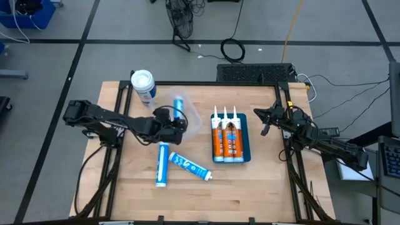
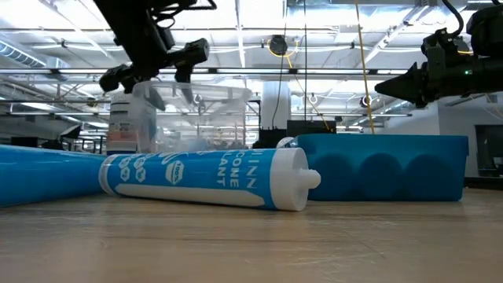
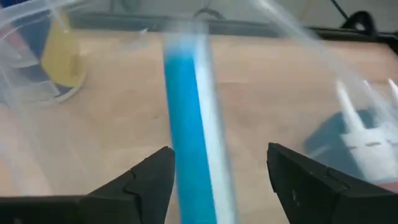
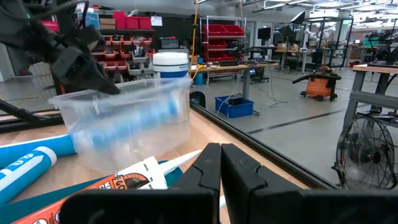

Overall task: Pick & place silicon tubes, Sealant and Lysol wipes
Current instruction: Put the left blue sealant into the transparent bin

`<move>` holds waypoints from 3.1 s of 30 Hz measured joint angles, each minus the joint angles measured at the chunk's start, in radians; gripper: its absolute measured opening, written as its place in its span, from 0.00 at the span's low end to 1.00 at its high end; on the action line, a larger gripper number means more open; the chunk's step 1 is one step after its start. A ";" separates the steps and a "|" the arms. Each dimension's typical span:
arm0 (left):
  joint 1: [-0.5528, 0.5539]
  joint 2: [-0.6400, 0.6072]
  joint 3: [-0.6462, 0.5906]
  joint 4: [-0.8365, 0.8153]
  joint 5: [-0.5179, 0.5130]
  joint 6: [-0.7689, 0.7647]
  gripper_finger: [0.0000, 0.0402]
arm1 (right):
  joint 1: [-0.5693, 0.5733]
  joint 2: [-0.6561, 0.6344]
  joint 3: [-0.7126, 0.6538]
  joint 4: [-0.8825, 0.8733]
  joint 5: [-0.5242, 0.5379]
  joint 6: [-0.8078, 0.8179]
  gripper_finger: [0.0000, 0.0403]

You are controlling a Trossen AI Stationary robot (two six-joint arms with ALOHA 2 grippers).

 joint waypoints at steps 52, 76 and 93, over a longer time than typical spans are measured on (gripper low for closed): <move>-0.241 0.001 0.299 -0.010 0.555 0.626 0.65 | 0.000 0.000 0.001 0.000 0.000 0.000 0.00; -0.351 0.025 0.281 -0.387 0.656 -0.236 0.65 | 0.000 0.000 0.001 0.000 0.000 0.000 0.00; -0.313 0.025 0.100 -0.295 0.716 -0.244 0.65 | 0.000 0.000 0.000 0.000 0.000 0.000 0.00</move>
